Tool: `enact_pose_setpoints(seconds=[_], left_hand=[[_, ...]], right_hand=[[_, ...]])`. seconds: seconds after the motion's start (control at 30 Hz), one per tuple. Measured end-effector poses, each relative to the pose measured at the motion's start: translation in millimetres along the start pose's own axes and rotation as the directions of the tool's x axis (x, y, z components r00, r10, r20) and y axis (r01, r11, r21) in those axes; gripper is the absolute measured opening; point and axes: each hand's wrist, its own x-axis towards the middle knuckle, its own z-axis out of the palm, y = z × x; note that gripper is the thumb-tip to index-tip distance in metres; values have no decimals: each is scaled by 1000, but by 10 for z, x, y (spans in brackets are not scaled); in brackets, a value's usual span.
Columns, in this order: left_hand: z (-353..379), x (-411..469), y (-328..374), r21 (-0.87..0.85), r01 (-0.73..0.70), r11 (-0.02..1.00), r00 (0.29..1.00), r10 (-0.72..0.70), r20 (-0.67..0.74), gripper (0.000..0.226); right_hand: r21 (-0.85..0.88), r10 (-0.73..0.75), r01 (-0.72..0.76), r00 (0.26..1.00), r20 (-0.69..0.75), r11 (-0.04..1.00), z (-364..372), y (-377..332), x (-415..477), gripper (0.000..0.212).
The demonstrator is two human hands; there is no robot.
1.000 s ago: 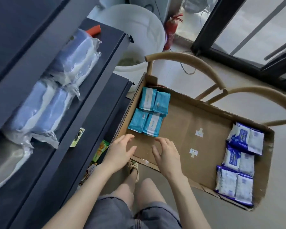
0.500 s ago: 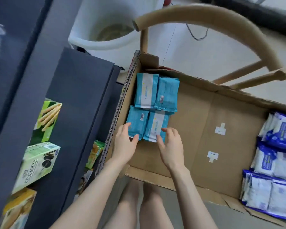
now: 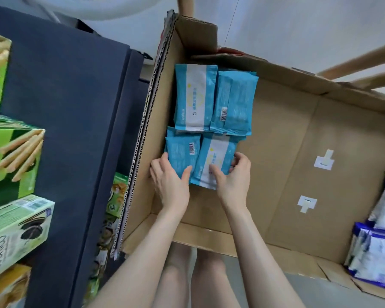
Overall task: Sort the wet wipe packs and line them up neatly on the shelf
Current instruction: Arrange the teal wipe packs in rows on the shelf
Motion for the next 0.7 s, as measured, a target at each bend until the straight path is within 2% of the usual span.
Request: enact_pose_setpoints(seconds=[0.13,0.33,0.5,0.7], left_hand=[[-26,22,21,-102,17,995,1000,-14,27,44],[-249,-102,66,-314,10,949,995,22,98,15],[-637,-411,80,-520,0,854,993,61,100,15],[-1181,-1041,82,-716,127,686,973,53,224,17]], right_hand=[[40,47,-48,999,16,998,-46,16,53,45],[181,16,-27,998,62,983,-252,-34,-149,13],[351,29,-83,987,157,933,-562,-149,-547,6],[479,20,-144,967,255,866,-1070,-366,-1179,14]])
